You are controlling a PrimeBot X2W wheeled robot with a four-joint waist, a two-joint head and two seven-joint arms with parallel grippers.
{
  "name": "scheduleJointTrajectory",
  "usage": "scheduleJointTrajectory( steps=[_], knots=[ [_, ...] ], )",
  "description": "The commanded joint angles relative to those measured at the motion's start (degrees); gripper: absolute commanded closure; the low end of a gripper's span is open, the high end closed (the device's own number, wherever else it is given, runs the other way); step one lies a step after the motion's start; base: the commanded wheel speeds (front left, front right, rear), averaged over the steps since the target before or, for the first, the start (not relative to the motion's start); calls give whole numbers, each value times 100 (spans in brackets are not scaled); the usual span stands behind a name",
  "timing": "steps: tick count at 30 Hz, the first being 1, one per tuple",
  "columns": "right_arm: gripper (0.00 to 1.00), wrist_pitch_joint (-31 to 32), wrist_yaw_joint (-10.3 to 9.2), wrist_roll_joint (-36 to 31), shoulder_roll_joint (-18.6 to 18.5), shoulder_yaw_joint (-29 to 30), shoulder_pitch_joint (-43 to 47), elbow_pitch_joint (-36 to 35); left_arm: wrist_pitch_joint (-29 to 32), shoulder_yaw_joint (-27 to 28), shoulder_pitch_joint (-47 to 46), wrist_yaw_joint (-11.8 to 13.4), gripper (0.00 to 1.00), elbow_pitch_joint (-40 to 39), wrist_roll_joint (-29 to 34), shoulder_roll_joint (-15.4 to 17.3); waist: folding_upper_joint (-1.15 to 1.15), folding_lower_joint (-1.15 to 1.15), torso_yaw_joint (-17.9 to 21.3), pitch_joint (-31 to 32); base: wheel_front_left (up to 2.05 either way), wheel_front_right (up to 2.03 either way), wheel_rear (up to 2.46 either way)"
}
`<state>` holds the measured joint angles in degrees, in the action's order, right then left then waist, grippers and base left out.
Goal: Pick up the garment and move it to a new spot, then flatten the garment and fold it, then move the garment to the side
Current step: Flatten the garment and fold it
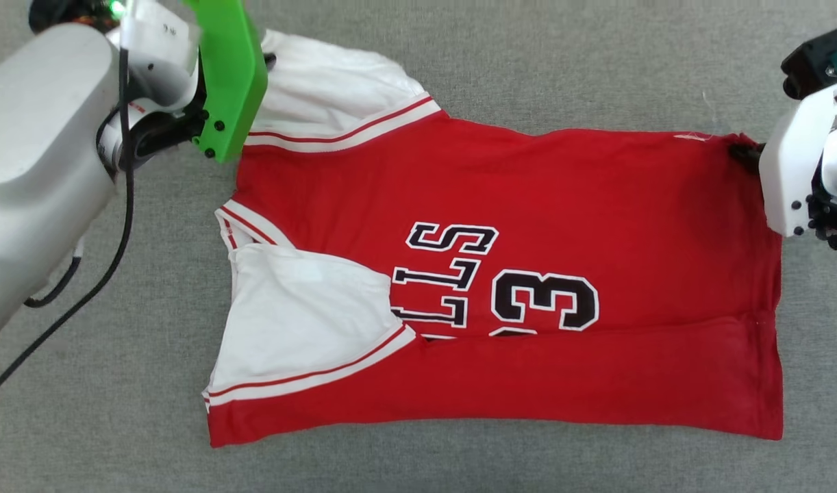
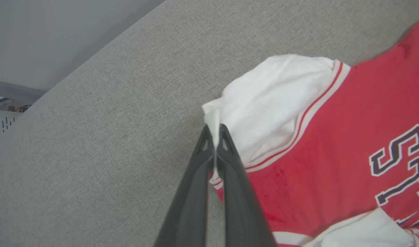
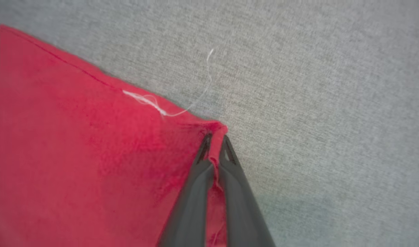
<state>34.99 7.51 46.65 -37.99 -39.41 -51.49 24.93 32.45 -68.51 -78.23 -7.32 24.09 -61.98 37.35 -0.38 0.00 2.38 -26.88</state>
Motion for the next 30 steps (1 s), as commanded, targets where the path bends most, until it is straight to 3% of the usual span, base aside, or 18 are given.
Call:
scheduleJointTrajectory(
  steps=[1,14,23,30],
  knots=[
    [100,-192,-2,71,24,-70,150,33,-80,-36,189,-7,100,28,-11,-4,38,0,51,376,0,0,0],
    [100,-1725,-2,338,-543,-241,1406,-589,-714,-285,1505,1,100,-513,-95,432,38,0,-51,1368,0,0,0],
    [100,-2192,-2,329,-765,19,2595,-1054,-963,-374,2635,287,100,-1079,-233,831,38,0,-123,1741,0,0,0],
    [100,-2165,-2,287,-678,309,3479,-1305,-1101,-420,3436,497,100,-1253,-315,978,38,0,-127,1738,0,0,0]
  ],
)
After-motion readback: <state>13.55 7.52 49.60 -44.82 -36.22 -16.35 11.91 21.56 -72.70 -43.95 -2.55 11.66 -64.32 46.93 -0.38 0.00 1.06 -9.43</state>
